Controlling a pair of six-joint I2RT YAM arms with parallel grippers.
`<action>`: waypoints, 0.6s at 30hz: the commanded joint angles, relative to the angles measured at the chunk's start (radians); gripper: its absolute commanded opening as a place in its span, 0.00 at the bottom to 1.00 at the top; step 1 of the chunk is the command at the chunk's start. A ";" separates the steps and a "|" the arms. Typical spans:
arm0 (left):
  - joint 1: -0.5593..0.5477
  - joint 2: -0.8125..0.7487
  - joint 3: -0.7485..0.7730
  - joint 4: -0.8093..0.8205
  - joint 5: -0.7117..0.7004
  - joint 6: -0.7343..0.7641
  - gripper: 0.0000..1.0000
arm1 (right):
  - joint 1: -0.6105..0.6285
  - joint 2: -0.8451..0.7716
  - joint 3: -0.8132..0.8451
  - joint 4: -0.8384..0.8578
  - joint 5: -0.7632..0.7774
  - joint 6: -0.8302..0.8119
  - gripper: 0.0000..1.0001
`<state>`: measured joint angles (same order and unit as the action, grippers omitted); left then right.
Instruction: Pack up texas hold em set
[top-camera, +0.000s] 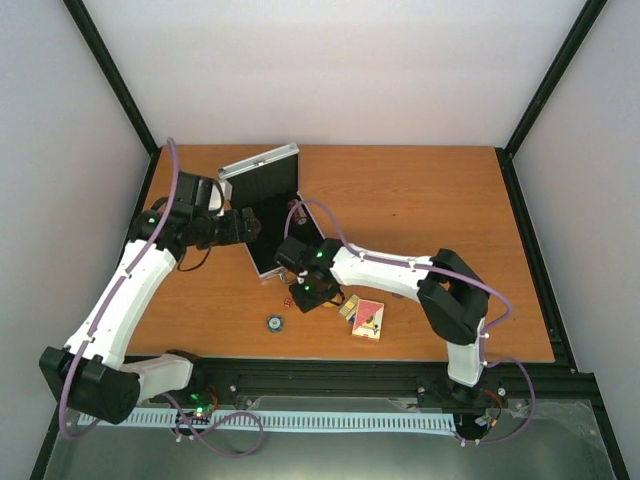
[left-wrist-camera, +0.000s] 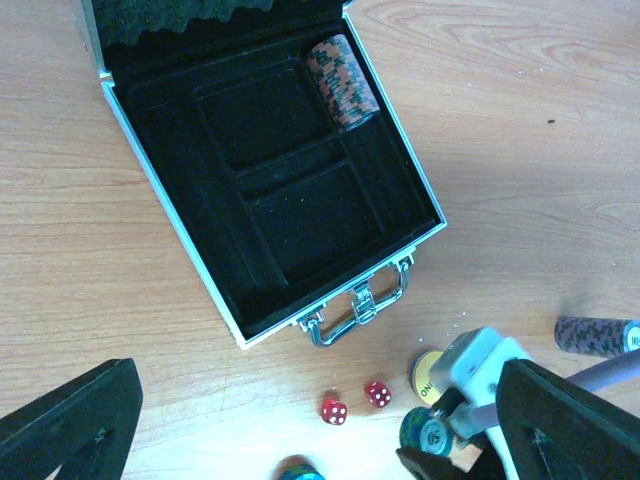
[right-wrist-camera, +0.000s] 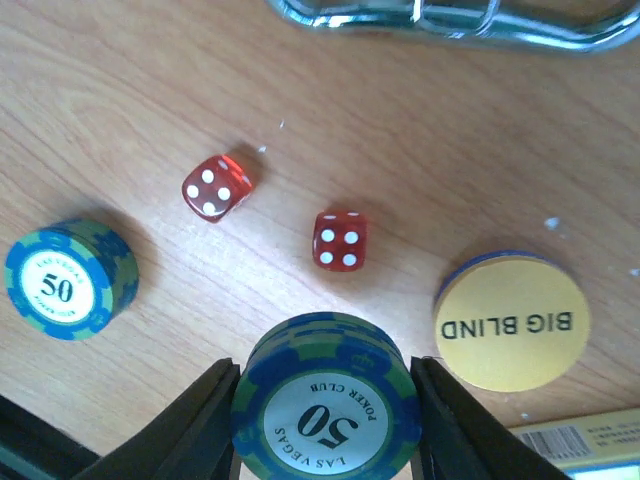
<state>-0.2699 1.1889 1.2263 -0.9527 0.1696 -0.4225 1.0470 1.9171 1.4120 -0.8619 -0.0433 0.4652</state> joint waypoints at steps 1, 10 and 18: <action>0.005 -0.044 -0.026 0.009 0.005 -0.001 1.00 | -0.040 -0.061 0.017 0.004 -0.014 0.055 0.03; 0.005 -0.127 -0.112 0.100 0.068 -0.033 1.00 | -0.176 -0.177 0.027 0.089 -0.076 0.214 0.03; 0.005 -0.194 -0.260 0.299 0.160 -0.098 0.83 | -0.278 -0.212 0.083 0.174 -0.090 0.363 0.03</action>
<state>-0.2699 1.0183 1.0126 -0.7910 0.2592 -0.4747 0.8024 1.7317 1.4467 -0.7654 -0.1150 0.7166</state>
